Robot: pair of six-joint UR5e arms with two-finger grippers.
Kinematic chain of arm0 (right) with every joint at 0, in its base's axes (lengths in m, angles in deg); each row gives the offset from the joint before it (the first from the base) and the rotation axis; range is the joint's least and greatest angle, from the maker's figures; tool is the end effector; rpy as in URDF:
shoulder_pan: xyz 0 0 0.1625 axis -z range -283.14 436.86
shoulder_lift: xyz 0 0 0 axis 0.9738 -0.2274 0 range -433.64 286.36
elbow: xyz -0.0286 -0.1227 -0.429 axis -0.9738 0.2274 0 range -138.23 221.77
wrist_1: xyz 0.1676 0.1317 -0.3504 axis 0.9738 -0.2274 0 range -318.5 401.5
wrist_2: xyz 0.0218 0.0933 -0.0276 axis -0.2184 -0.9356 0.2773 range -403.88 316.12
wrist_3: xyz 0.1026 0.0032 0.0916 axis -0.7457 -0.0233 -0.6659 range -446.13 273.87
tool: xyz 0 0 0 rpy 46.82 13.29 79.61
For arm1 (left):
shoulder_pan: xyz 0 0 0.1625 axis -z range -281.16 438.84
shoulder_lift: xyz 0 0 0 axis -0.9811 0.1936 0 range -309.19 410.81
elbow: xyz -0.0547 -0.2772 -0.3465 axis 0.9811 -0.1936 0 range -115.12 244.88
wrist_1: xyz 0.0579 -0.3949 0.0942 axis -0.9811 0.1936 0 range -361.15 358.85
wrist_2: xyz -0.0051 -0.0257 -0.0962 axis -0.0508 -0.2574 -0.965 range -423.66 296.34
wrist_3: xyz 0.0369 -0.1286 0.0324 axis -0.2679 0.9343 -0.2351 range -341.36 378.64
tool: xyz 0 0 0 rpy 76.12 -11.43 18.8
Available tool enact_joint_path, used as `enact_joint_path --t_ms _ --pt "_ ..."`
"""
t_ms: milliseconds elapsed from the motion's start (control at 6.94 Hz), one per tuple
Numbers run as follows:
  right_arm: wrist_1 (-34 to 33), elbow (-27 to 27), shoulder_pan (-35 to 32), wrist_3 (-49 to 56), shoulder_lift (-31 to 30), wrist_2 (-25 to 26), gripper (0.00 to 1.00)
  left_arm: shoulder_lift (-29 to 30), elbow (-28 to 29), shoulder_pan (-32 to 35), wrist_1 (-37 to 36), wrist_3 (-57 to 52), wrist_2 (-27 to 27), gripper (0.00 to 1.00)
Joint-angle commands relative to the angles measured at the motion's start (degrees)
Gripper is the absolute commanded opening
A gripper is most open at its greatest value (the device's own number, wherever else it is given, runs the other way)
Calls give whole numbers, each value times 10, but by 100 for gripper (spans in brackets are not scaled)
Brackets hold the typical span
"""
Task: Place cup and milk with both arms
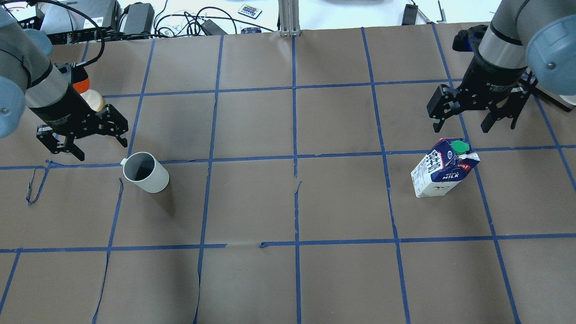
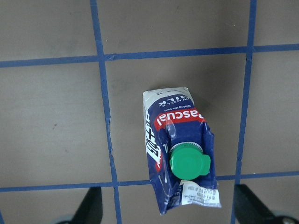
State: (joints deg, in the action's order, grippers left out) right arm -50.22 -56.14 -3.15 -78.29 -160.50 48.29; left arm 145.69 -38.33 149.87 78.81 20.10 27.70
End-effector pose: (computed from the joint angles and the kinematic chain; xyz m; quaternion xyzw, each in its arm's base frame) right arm 0.0427 -0.4962 0.3828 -0.0172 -0.9964 -0.0832 0.0060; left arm 0.0351 -0.5020 0.3374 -0.1760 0.9818 0.0711 0.0010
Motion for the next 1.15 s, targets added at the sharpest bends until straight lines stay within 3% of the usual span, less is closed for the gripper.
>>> enact_joint_path --t_ms 0,288,1009 --pt "-44 -37 1 29 0 14 100 48 -20 -6 -70 57 1 100" --pt "-69 -54 2 48 0 16 100 77 -27 -9 -81 116 0 100" --pt "-86 -94 38 41 -1 6 100 107 -31 -9 -97 137 4 94"
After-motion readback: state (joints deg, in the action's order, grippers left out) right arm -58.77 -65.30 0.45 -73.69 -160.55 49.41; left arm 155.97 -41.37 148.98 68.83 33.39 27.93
